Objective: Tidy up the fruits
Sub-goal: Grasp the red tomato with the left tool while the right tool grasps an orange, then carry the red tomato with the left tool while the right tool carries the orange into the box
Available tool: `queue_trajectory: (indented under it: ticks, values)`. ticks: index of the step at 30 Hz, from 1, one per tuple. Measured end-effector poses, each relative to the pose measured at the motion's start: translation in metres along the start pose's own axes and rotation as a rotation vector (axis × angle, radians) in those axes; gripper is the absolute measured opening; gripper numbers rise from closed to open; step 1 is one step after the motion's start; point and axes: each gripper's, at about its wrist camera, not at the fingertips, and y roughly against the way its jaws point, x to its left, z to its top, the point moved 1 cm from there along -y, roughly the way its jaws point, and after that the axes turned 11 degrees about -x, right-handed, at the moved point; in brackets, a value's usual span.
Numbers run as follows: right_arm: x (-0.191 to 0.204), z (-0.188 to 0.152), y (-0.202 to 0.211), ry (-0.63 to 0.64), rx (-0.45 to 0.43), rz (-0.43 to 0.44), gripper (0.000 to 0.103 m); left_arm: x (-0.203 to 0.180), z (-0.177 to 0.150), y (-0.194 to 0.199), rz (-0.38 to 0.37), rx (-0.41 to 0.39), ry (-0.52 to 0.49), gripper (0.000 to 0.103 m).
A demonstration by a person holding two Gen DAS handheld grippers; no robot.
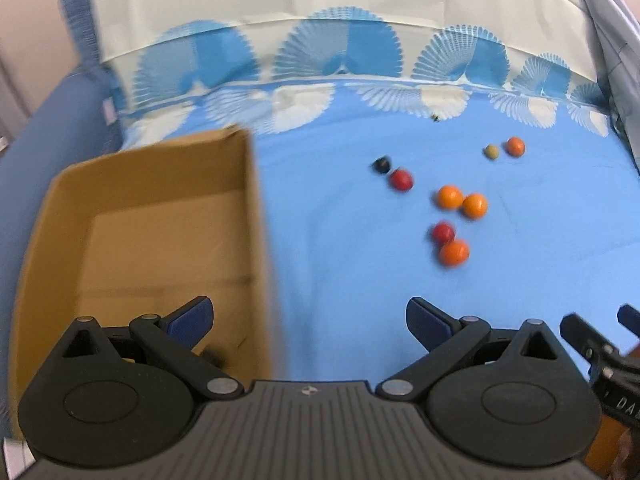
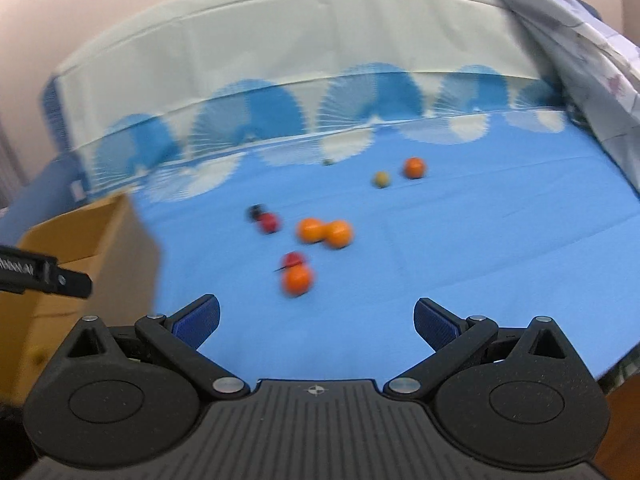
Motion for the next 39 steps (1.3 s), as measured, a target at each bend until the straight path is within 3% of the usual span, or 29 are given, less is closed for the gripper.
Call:
queue_trajectory:
  ticks: [10, 16, 19, 21, 27, 28, 29, 30, 31, 39]
  values:
    - [-0.041, 0.008, -0.169, 0.058, 0.066, -0.024, 0.102, -0.062, 0.066, -0.176, -0.014, 0.058, 0.054, 0.103]
    - [-0.04, -0.006, -0.25, 0.122, 0.128, 0.041, 0.102, -0.075, 0.069, -0.258, -0.034, 0.145, 0.113, 0.103]
    - [-0.034, -0.012, -0.269, 0.216, 0.06, 0.029, 0.102, -0.073, 0.066, -0.291, -0.013, 0.195, 0.169, 0.103]
    - [-0.032, -0.015, -0.273, 0.257, 0.002, 0.059, 0.102, -0.075, 0.066, -0.297, 0.016, 0.193, 0.165, 0.103]
    - [-0.035, -0.015, -0.275, 0.246, -0.007, 0.071, 0.102, -0.079, 0.067, -0.295, 0.036, 0.16, 0.143, 0.101]
    - [-0.034, -0.014, -0.274, 0.251, -0.005, 0.073, 0.096, -0.078, 0.069, -0.291, 0.048, 0.157, 0.153, 0.088]
    - [-0.032, -0.014, -0.271, 0.257, -0.009, 0.09, 0.088, -0.078, 0.072, -0.286, 0.05, 0.152, 0.166, 0.07]
    - [-0.029, -0.014, -0.268, 0.261, -0.015, 0.116, 0.056, -0.075, 0.073, -0.28, 0.044, 0.145, 0.177, 0.055]
    - [-0.025, -0.015, -0.264, 0.264, -0.011, 0.138, 0.039, -0.072, 0.075, -0.275, 0.003, 0.145, 0.195, 0.034]
    - [-0.027, -0.001, -0.238, 0.121, 0.109, 0.048, 0.039, -0.059, 0.065, -0.234, -0.002, 0.164, 0.198, 0.033]
